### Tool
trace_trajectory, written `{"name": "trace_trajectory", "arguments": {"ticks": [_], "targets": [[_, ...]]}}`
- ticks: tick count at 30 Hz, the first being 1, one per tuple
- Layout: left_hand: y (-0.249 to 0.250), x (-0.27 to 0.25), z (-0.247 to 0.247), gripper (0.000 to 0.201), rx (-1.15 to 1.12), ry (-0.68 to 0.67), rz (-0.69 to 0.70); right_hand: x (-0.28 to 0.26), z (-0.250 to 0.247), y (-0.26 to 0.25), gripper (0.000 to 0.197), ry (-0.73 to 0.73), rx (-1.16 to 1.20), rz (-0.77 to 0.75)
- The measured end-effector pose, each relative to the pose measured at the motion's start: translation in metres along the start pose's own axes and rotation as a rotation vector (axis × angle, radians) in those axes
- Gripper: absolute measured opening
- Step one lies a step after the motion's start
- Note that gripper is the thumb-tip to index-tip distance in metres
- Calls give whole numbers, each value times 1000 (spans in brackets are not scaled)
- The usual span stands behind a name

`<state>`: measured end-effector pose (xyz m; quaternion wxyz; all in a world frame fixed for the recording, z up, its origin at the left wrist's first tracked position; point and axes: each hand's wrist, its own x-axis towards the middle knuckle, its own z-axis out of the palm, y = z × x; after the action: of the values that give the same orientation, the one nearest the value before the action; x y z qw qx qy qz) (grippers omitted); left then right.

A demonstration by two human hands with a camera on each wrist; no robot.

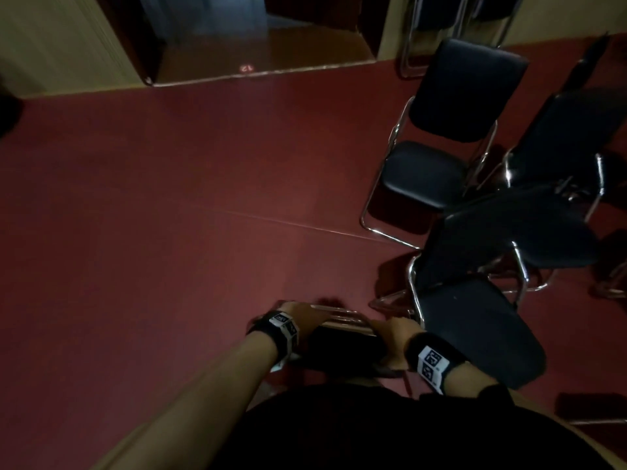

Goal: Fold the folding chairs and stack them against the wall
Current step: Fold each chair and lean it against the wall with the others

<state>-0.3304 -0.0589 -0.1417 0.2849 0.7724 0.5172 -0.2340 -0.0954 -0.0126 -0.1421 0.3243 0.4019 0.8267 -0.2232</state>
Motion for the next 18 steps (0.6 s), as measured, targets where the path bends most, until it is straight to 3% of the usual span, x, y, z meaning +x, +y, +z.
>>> {"name": "trace_trajectory", "arguments": {"ticks": [4, 8, 11, 14, 18], "targets": [[-85, 12, -31, 65, -90, -40, 6, 51, -62, -22, 69, -14, -75, -10], [-172, 23, -94, 49, -102, -12, 64, 98, -154, -49, 54, -8, -84, 81], [-219, 40, -108, 62, -98, -13, 96, 130, -199, -64, 46, -68, -76, 87], [-262, 71, -119, 78, -55, 88, 166, 155, -223, -71, 58, -12, -41, 96], [-310, 140, -147, 75, -11, 78, 206, 189, -253, -57, 94, 52, 60, 142]]}}
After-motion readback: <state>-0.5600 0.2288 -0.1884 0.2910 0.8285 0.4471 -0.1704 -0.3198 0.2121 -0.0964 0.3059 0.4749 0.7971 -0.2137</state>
